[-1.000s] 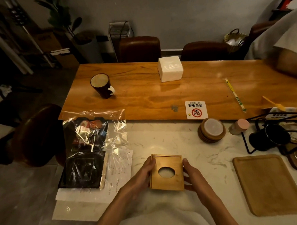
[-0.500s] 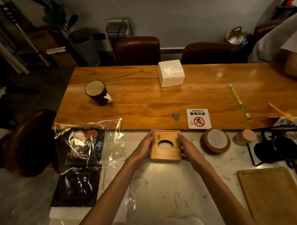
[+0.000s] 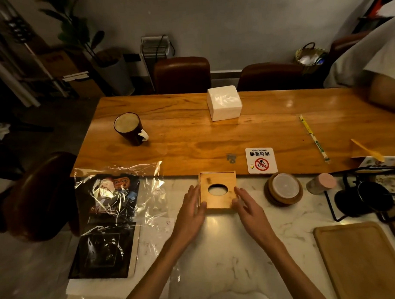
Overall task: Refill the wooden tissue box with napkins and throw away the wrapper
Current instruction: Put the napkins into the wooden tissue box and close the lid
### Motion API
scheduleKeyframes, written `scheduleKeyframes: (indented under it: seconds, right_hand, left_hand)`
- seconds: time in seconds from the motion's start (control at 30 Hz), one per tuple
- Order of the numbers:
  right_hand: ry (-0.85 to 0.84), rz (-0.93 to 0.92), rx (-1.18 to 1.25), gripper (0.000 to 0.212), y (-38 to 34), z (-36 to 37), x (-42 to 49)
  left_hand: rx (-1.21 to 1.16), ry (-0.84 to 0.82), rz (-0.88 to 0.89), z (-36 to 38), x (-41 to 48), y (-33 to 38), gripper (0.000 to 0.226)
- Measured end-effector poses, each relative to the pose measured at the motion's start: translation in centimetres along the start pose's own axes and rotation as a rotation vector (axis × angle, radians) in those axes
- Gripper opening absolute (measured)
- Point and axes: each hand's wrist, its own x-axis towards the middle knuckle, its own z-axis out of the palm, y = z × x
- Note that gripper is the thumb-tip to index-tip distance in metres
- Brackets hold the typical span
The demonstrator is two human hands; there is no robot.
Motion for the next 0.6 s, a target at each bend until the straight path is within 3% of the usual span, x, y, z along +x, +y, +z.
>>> scheduleKeyframes:
  seconds: [0.1,0.23,0.6]
  right_hand:
    - [0.029,-0.18,-0.462,0.065,1.9,1.2,-1.9]
    - [0.033,-0.226,-0.75,0.08,2.8,1.8,-2.7]
    - [0.127,-0.109,-0.75,0.085,2.9,3.5,-2.8]
  left_hand:
    - [0.438,-0.013,0.152,1.7,-2.2,-1.9,0.059]
    - [0.651,-0.067,0.175,2.4,-3.2,-2.6,0.064]
    - [0.873,-0.014,0.173,2.6,-2.8,-3.0,0.068]
